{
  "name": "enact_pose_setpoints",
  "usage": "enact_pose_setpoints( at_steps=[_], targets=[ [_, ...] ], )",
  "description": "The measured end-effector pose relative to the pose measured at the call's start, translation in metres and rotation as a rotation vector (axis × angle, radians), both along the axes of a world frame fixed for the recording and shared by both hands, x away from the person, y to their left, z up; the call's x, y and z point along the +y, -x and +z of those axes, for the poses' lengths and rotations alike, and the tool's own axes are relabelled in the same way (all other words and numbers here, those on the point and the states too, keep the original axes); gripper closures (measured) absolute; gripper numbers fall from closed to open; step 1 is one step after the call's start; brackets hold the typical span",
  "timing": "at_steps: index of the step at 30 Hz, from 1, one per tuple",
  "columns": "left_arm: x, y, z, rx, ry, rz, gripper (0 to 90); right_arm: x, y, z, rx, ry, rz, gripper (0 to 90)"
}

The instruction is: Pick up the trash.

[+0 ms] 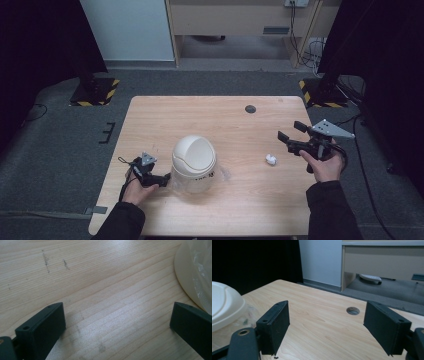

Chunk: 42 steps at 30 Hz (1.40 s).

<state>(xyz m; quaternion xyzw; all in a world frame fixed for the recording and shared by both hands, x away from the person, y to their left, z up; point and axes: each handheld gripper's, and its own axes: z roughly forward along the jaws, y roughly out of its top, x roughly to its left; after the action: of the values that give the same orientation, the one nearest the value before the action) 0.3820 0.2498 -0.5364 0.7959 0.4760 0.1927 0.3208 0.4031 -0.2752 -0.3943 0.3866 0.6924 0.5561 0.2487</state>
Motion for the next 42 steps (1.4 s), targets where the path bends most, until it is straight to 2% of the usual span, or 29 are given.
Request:
enact_pose_setpoints(
  at_steps=[14,22,25,30,35,38,42],
  targets=[
    [0.0,0.0,0.0,0.0,0.0,0.001,0.0,0.03,0.007,0.025,-0.057,-0.01,0.089,19.4],
    [0.0,0.0,0.0,0.0,0.0,0.001,0.0,0.055,0.008,0.038,-0.084,0.002,0.146,18.8],
    [0.0,0.0,0.0,0.0,0.0,0.001,0.0,0.065,0.008,0.045,-0.094,-0.008,0.168,18.6],
    [0.0,0.0,0.0,0.0,0.0,0.001,0.0,0.087,0.005,0.055,-0.1,-0.003,0.205,18.5],
    [0.0,0.0,0.0,0.0,0.0,0.001,0.0,0.101,0.004,0.059,-0.106,-0.025,0.227,18.8],
    [0.0,0.0,0.0,0.0,0.0,0.001,0.0,0.117,0.002,0.06,-0.107,-0.01,0.253,19.1],
    [0.0,0.0,0.0,0.0,0.0,0.001,0.0,0.127,0.001,0.059,-0.104,-0.005,0.27,19.0]
  ],
)
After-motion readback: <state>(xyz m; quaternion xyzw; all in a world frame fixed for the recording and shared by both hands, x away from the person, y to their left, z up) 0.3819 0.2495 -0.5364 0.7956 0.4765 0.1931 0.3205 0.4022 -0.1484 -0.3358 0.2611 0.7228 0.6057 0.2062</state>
